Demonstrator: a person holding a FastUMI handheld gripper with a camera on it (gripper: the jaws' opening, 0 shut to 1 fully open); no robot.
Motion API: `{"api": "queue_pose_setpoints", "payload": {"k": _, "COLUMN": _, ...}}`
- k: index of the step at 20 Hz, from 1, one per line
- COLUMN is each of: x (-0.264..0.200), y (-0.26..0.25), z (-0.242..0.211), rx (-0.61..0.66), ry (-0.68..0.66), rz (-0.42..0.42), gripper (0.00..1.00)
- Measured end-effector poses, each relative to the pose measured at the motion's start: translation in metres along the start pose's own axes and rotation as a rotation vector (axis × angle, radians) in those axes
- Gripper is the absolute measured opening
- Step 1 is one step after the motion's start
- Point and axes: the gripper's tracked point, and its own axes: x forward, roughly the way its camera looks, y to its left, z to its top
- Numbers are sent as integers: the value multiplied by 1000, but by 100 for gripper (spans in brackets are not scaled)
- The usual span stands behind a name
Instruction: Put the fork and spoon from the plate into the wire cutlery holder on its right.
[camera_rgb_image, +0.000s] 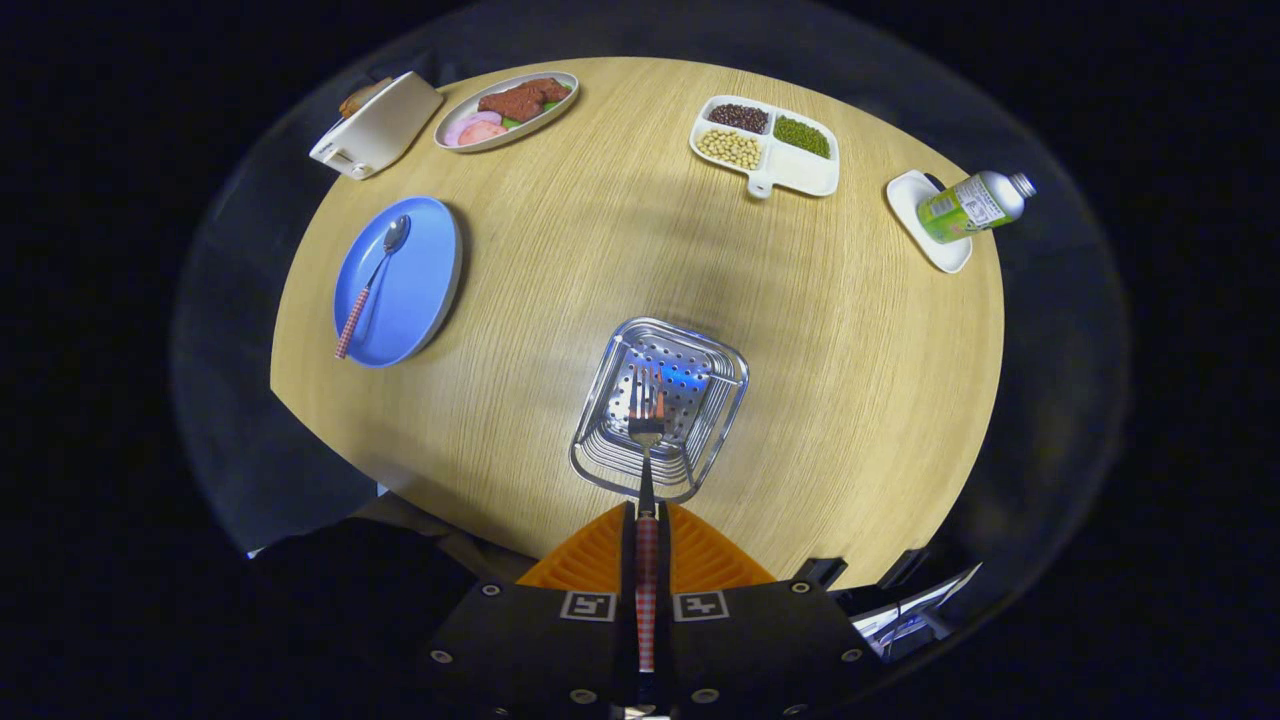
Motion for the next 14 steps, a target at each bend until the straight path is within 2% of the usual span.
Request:
{"api": "queue_pose_setpoints", "payload": {"k": 7, "x": 8, "y": -1, "z": 8, "rx": 69, "ry": 12, "rz": 19, "gripper": 12}}
{"api": "queue_pose_setpoints", "payload": {"k": 14, "x": 0, "y": 3, "z": 32, "rx": 167, "ry": -96, "rz": 35, "gripper": 13}}
